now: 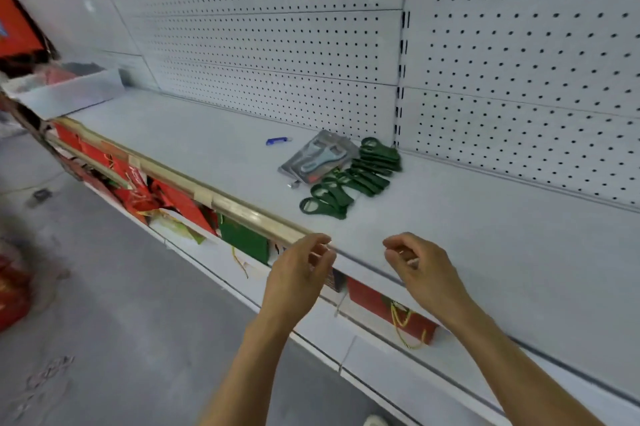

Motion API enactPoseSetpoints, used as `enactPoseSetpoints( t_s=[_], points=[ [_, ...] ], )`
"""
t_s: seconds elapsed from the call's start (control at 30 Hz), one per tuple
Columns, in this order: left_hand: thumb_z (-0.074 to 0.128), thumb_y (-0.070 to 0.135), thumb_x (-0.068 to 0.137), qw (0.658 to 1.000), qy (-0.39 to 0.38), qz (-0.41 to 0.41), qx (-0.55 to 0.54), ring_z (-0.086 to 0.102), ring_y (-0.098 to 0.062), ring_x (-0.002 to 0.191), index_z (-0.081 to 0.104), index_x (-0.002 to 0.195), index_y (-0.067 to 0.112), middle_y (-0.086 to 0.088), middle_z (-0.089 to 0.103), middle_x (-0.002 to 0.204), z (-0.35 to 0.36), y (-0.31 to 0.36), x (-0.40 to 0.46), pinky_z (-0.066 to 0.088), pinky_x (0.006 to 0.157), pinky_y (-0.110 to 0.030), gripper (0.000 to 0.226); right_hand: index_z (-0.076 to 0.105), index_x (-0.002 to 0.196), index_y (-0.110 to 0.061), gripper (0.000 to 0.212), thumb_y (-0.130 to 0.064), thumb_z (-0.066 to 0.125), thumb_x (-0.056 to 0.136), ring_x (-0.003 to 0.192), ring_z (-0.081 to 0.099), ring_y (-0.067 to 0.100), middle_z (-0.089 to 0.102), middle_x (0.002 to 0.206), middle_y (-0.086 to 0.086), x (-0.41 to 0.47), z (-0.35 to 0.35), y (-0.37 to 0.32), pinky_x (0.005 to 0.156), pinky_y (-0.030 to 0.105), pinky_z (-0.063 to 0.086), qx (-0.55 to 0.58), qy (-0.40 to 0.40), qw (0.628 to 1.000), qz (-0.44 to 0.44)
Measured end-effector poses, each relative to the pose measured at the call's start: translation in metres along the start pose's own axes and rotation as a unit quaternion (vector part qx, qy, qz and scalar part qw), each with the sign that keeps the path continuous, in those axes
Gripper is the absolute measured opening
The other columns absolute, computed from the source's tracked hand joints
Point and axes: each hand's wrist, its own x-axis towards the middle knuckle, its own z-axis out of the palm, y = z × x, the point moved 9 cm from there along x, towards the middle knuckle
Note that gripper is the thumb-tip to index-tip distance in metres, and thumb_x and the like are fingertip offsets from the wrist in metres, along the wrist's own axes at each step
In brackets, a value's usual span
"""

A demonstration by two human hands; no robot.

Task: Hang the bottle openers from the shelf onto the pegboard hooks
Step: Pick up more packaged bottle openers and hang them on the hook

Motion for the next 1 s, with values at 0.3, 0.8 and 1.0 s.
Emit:
enactPoseSetpoints(
  t_s=[0.3,0.8,1.0],
  points=[
    [0.058,0.035,0.094,0.998,0.0,-0.015,-0.054,0.06,-0.006,0.097,0.061,0.119,0.023,0.01,0.065,0.109,-0.022,-0.045,0.15,0.052,0.087,-0.031,0.028,0.064,0.104,-0.026,0.014,-0.025,0.059,0.092,0.09,0.06,0.0,0.065,0.094,-0.017,0.129,0.055,-0.025,0.086,0.03,0.052,0.003,-0.017,1.0,0.02],
    [0.053,0.058,0.075,0.978,-0.204,-0.017,0.027,0.06,-0.026,0.106,0.045,0.126,0.017,-0.006,0.062,0.12,0.013,-0.117,0.336,0.052,0.089,-0.047,0.066,0.05,0.117,-0.011,0.053,-0.058,0.044,0.091,0.108,0.055,0.03,0.064,0.109,0.009,0.261,0.119,-0.036,0.085,0.04,0.051,-0.227,0.059,0.941,0.246],
    [0.075,0.024,0.08,0.95,-0.278,-0.069,-0.123,0.064,-0.025,0.101,0.037,0.133,0.015,-0.006,0.06,0.117,0.023,-0.122,0.355,0.056,0.081,-0.036,0.066,0.037,0.133,-0.006,0.082,-0.059,0.065,0.076,0.117,0.048,0.034,0.056,0.126,0.014,0.276,0.126,-0.028,0.099,0.042,0.041,-0.154,0.142,0.921,0.329]
  ],
)
